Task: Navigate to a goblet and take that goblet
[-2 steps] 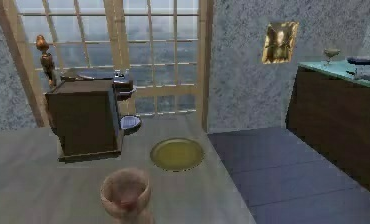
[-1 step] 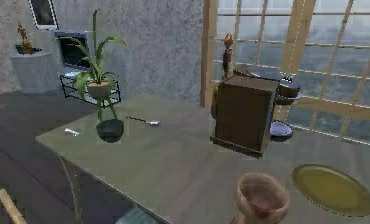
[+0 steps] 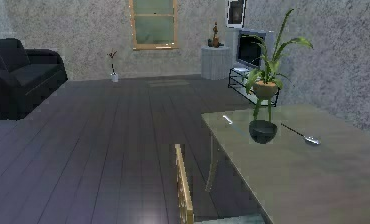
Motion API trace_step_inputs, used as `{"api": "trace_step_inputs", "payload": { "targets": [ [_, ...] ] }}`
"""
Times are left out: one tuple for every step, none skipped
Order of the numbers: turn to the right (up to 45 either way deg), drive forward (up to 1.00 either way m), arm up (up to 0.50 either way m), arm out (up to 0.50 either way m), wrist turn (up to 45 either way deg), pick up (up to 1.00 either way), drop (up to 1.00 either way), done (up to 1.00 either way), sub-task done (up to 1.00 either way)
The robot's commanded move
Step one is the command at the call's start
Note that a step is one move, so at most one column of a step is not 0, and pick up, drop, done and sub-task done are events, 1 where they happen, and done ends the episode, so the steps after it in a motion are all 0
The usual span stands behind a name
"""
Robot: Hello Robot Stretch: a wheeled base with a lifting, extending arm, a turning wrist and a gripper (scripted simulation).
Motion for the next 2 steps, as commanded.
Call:
{"api": "trace_step_inputs", "payload": {
  "targets": [
    [-18.0,0.0,0.0,0.0,0.0,0.0,0.0,0.0,0.0],
    [0.0,0.0,0.5,0.0,0.0,0.0,0.0,0.0,0.0]
  ]
}}
